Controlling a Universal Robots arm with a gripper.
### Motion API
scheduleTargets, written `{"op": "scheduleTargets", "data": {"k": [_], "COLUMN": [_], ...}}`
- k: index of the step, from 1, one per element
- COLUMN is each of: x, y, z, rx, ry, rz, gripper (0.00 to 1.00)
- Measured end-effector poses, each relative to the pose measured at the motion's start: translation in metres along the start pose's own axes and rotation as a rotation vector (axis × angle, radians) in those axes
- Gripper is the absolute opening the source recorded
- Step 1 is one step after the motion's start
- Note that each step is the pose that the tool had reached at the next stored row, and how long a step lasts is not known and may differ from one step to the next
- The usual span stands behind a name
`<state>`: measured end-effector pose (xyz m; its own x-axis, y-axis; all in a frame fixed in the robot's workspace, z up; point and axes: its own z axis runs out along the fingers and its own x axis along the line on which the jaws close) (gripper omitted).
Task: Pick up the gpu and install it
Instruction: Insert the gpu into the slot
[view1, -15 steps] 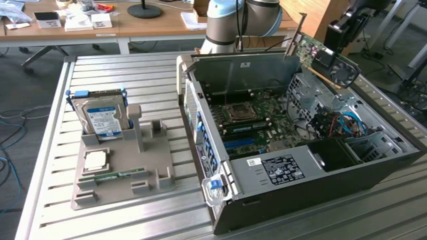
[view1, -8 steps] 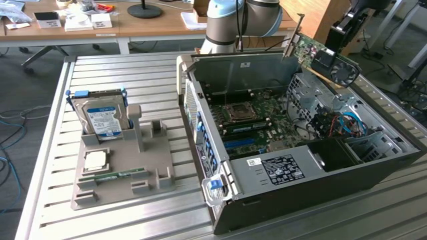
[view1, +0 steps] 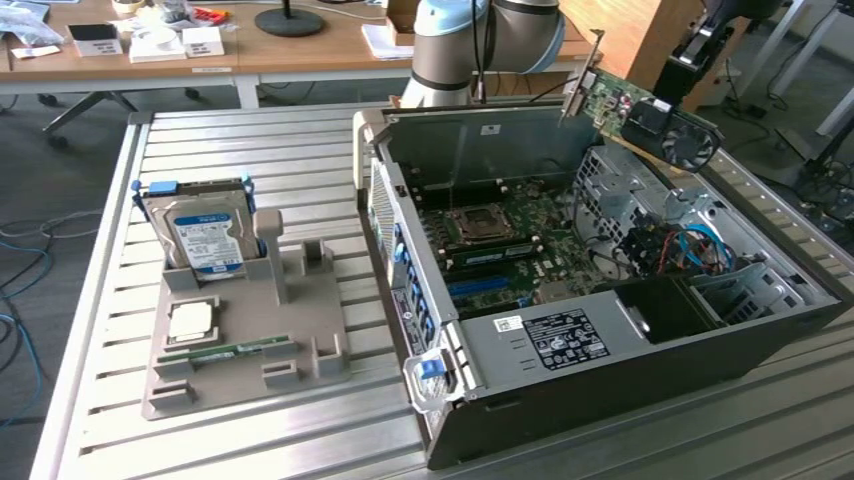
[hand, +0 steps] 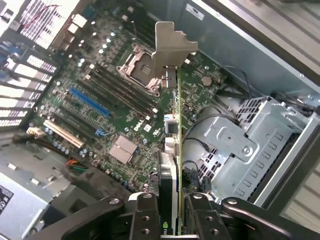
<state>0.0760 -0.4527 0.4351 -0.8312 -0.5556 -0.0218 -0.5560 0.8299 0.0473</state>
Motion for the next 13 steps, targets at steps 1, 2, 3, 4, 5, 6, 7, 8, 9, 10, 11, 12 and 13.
{"op": "scheduleTargets", "data": {"k": [1,2,3,4,5,6,7,8,9,10,11,12,13], "x": [0.0000,0.0000,0.0000,0.0000,0.0000,0.0000,0.0000,0.0000,0.0000,0.0000,0.0000,0.0000,0.0000], "y": [0.0000,0.0000,0.0000,0.0000,0.0000,0.0000,0.0000,0.0000,0.0000,0.0000,0.0000,0.0000,0.0000], "z": [0.0000,0.0000,0.0000,0.0000,0.0000,0.0000,0.0000,0.0000,0.0000,0.0000,0.0001,0.0001,0.0001], "rx": [-0.0002,-0.0005,-0.0008,-0.0010,-0.0012,-0.0014,-0.0017,-0.0019,-0.0022,-0.0024,-0.0026,-0.0029,-0.0031], "ry": [0.0006,0.0010,0.0016,0.0020,0.0026,0.0031,0.0036,0.0041,0.0046,0.0051,0.0055,0.0060,0.0065], "rz": [-0.012,-0.023,-0.033,-0.043,-0.054,-0.065,-0.076,-0.086,-0.097,-0.108,-0.118,-0.128,-0.139], "gripper": [0.27,0.27,0.27,0.27,0.27,0.27,0.27,0.27,0.27,0.27,0.27,0.27,0.27]}}
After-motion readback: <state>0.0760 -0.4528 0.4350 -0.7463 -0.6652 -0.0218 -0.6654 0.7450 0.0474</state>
